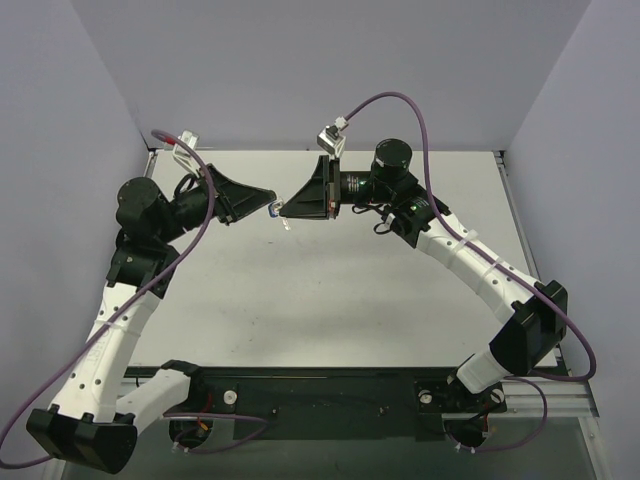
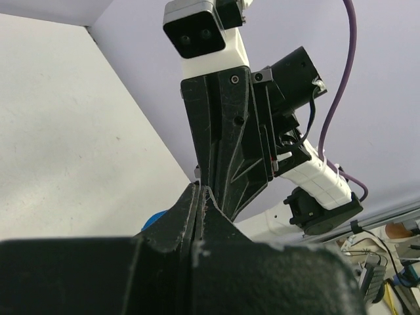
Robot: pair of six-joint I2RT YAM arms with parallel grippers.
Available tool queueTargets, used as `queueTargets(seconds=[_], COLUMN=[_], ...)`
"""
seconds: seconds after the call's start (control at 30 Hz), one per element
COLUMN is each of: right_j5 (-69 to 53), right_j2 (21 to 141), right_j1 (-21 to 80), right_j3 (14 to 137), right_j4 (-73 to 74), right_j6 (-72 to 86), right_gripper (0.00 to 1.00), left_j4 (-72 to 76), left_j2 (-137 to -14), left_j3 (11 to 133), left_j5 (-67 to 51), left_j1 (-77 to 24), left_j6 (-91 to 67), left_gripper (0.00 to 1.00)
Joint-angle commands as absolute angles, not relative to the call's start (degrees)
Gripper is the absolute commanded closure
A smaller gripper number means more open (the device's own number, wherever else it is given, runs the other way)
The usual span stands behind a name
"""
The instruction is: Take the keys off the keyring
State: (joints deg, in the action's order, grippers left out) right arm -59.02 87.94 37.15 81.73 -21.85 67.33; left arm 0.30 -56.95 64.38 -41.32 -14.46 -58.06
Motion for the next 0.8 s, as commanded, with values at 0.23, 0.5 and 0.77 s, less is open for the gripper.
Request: queueTargets(seconds=[0.23,0.5,0.77], right_j5=[-62.75,-63.02,-63.98], right_j2=[85.69,85.17,85.08], right_j1=[36.39,35.69,35.25], right_j3=[82.44,82.62,82.97], right_j4=[-21.54,-19.51,-19.16], right_j6=[65.48,64.16,64.07], right_gripper=[1.00,1.00,1.00], left_j4=[-7.12,-7.12,-6.33], left_j2=[-58.18,-58.45,-58.54], left_j3=[72.25,72.16,72.42], left_j5=[-52.12,-54.14,-56.77], left_j1=[-14.50,-14.50,-14.94], left_j6=[-49.40,-48.87,-48.69], left_gripper=[1.00,1.00,1.00])
